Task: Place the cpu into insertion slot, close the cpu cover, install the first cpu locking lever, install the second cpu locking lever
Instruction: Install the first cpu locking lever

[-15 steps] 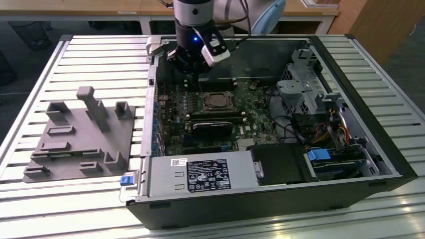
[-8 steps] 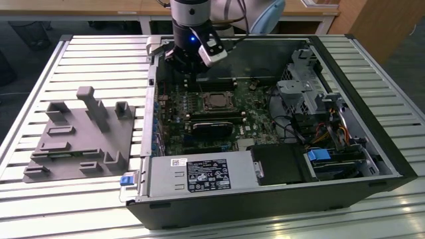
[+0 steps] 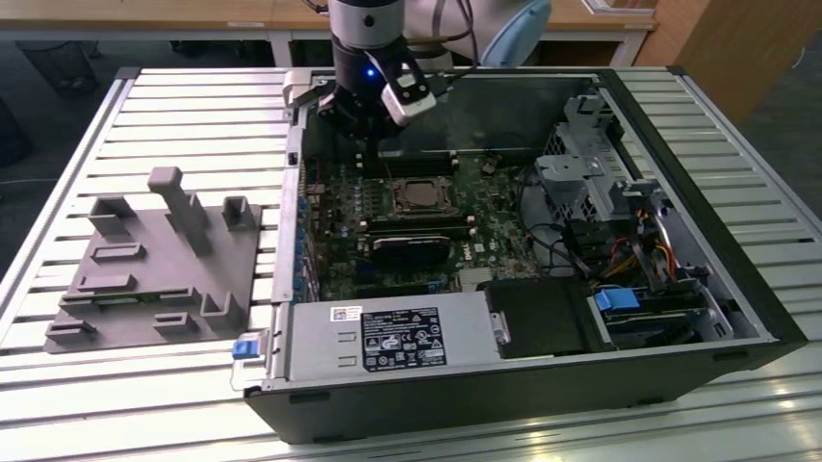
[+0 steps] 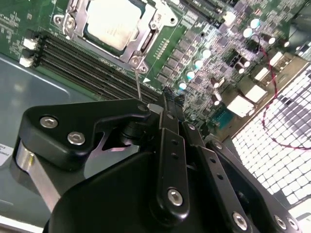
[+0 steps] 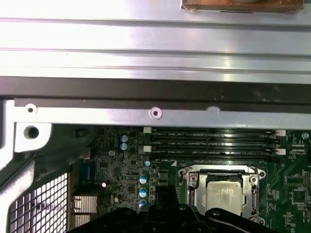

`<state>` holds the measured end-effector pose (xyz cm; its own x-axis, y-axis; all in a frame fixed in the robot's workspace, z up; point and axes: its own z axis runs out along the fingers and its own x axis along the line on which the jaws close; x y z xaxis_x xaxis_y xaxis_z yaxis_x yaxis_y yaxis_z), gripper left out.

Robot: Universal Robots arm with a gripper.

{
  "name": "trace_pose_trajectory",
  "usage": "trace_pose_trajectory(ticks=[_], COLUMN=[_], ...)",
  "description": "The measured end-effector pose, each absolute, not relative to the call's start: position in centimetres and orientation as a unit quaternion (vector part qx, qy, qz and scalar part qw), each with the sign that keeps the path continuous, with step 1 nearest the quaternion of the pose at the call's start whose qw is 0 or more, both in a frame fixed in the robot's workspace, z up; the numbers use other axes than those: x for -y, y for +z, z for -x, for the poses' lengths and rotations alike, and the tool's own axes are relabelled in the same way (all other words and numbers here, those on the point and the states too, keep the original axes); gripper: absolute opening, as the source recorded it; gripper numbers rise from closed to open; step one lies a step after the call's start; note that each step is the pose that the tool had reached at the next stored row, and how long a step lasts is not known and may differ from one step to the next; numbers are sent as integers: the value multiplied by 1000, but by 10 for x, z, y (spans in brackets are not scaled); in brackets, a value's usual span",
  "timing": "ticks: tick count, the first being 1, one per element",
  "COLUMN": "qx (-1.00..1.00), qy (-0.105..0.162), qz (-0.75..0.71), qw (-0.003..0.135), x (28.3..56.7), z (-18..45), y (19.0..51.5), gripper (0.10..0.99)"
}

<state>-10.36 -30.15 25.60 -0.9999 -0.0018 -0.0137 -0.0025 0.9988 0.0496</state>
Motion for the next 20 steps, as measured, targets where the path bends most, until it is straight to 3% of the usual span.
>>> trace_pose_trajectory(ticks=[20], qx=[-1000], qy=[25], qz=[1], qw=[7], x=[290], z=[90], y=[253], gripper=[106])
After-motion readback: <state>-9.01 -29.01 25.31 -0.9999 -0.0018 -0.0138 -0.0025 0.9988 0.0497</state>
